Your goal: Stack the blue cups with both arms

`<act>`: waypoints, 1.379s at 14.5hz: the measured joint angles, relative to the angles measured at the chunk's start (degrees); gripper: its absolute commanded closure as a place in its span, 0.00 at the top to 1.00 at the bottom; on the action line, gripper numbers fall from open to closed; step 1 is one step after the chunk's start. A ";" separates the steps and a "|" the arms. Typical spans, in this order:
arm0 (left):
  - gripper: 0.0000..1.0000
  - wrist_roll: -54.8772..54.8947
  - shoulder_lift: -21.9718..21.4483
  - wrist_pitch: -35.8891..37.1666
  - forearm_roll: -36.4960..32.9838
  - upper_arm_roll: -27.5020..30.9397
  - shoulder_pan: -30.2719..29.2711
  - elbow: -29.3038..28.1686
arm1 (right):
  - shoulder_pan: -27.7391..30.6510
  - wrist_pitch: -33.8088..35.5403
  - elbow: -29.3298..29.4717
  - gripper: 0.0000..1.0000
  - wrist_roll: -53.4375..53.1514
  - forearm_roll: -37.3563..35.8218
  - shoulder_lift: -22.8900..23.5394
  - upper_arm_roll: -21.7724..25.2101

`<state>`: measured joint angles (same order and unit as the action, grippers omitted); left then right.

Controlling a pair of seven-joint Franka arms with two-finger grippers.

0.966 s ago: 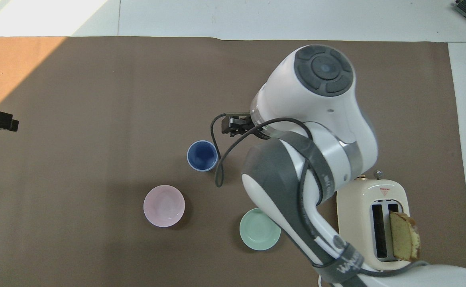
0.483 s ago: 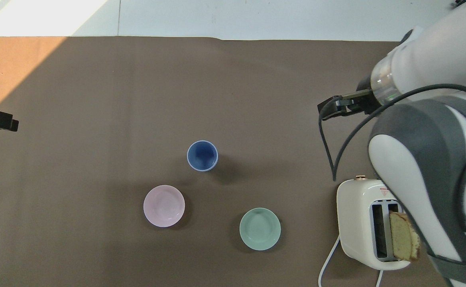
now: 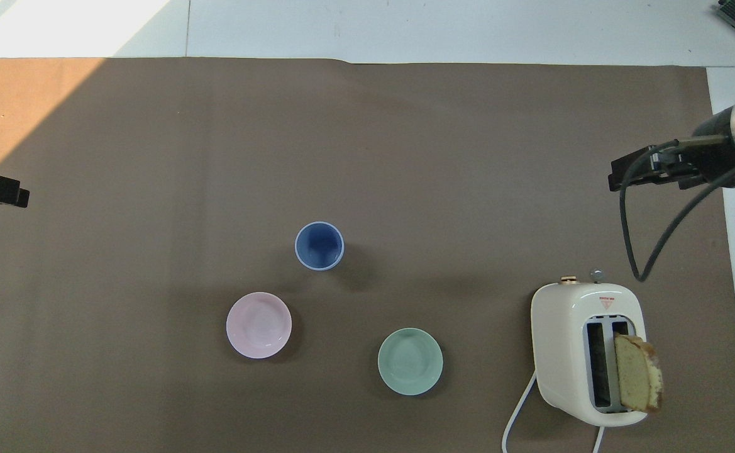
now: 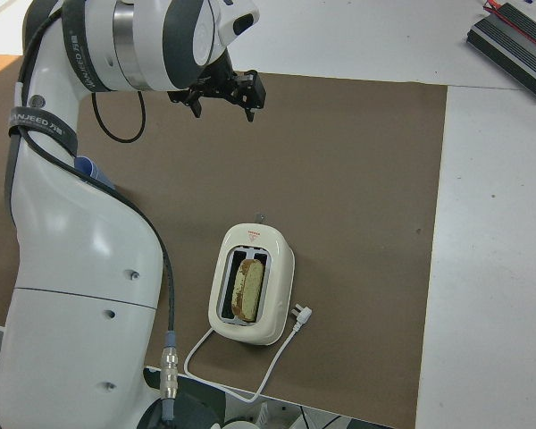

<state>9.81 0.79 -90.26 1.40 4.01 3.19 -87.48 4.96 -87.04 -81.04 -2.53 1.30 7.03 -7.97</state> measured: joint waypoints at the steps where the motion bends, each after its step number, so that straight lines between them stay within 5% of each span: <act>1: 1.00 0.00 0.00 0.00 0.00 0.00 0.00 0.00 | 0.57 1.33 -0.01 1.00 0.00 0.04 -0.38 0.00; 9: 1.00 0.00 0.00 0.00 0.00 0.00 0.00 0.00 | 1.64 0.93 -2.80 1.00 0.00 -0.04 -1.81 -0.02; 14: 1.00 0.00 0.00 0.00 0.00 0.00 0.00 0.00 | 1.59 -6.54 -11.58 1.00 0.00 -0.19 -5.32 -0.35; 20: 1.00 0.00 0.00 0.00 0.00 0.00 0.00 0.00 | 1.57 -6.38 -12.11 1.00 -0.26 -0.95 -6.35 -0.40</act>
<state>9.81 0.79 -90.26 1.40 4.01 3.19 -87.48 6.53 -93.42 -93.15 -2.80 0.35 0.68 -8.36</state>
